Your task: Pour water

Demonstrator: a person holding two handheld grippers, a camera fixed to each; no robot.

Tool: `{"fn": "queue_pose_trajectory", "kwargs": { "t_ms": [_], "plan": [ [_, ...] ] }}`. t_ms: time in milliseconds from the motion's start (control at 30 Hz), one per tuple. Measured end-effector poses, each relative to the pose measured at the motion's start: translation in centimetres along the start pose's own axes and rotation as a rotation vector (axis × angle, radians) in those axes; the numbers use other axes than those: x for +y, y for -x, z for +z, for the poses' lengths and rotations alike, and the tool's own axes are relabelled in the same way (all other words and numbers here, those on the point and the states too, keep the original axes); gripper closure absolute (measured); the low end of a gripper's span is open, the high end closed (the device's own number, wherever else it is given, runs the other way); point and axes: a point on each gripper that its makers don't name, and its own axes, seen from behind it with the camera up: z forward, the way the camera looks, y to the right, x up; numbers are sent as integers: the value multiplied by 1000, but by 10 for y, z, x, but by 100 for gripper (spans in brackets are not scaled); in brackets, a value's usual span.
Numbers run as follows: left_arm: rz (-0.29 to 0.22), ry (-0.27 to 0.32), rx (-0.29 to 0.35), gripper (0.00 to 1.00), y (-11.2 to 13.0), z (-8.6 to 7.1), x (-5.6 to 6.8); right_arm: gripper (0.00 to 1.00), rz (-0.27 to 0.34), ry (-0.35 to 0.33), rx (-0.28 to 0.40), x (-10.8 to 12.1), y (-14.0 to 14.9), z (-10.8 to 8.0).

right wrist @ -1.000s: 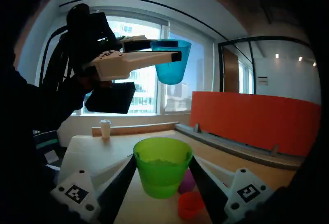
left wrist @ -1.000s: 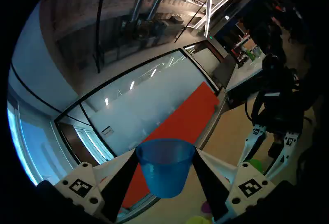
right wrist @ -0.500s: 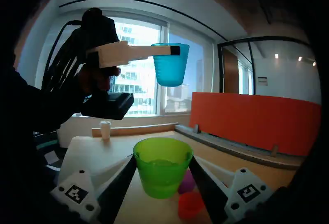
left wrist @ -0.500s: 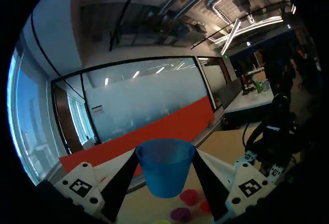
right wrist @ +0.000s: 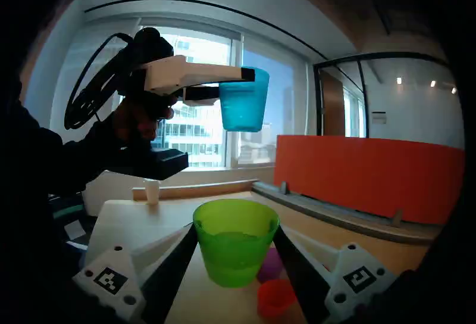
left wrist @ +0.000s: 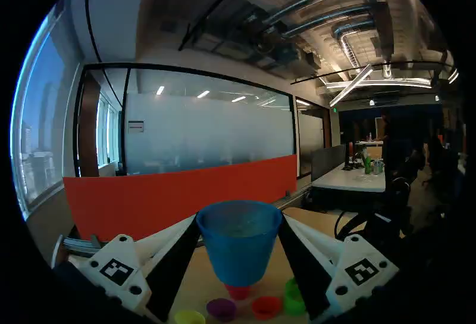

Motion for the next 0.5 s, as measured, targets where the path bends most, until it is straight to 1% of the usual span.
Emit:
{"fn": "queue_pose_trajectory", "kwargs": {
  "t_ms": [300,500],
  "plan": [
    [6,-3,-10,12,10,-3,-4,10,2,5,-3,2,0,-2],
    [-3,-10,-29,12,23,-7,-9,10,1,20,-8,8,0,-7]
  ]
}}
